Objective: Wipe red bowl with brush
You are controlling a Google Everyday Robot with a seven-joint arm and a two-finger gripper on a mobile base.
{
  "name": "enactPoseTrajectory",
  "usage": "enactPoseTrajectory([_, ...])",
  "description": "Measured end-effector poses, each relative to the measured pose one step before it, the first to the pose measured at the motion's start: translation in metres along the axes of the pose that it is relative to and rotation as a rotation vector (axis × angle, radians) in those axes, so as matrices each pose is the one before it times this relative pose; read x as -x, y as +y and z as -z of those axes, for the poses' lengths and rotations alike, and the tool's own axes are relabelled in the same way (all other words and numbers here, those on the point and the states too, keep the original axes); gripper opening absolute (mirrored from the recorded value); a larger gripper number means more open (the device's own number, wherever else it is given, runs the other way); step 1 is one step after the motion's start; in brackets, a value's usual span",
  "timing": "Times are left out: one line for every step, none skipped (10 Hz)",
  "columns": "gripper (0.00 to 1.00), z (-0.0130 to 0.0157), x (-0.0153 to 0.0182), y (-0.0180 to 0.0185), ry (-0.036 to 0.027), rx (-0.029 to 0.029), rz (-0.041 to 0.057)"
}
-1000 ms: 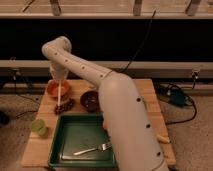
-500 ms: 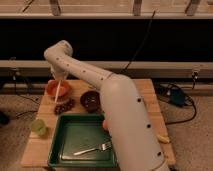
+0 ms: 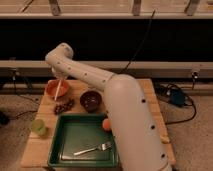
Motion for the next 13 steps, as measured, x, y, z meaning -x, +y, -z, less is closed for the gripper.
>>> enactPoseTrajectory([0.00,-0.00018,0.00064,-0.00125,-0.00063,-0.00073,0.00145])
enactPoseTrajectory([0.00,0.00011,-0.00005,-0.00028,0.00029,-0.00019,0.00025])
enactPoseTrajectory([0.00,-0.00002,-0.00019,0.00064,0.00002,0.00033,-0.00072])
enactPoseTrajectory([0.00,0.00035,-0.00057,0.00160,0.00206,0.00028,-0.00379])
enactPoseTrajectory([0.00,-0.00025,-0.00042,-0.00024,0.00597,-0.00934,-0.01083])
enactPoseTrajectory([0.00,-0.00099,-0.00359,0.00361,0.00572,-0.01679,-0.03106])
enactPoseTrajectory([0.00,-0.00502,-0.01008,0.01010,0.00532,-0.02425,-0.07704])
enactPoseTrajectory([0.00,-0.00600,-0.01232,0.00593,0.00764,-0.02012,-0.06006])
enactPoseTrajectory([0.00,-0.00398,-0.00333,-0.00284,-0.00316,-0.01886,-0.02312])
enactPoseTrajectory([0.00,-0.00391,-0.00466,-0.00384,-0.00455,-0.01971,-0.02804])
enactPoseTrajectory([0.00,-0.00106,-0.00955,0.00215,0.01156,-0.00409,-0.01763])
enactPoseTrajectory([0.00,-0.00270,-0.00659,-0.00080,0.01501,0.00395,-0.00317])
enactPoseTrajectory([0.00,-0.00162,-0.00276,-0.00132,0.00769,0.00277,-0.00042])
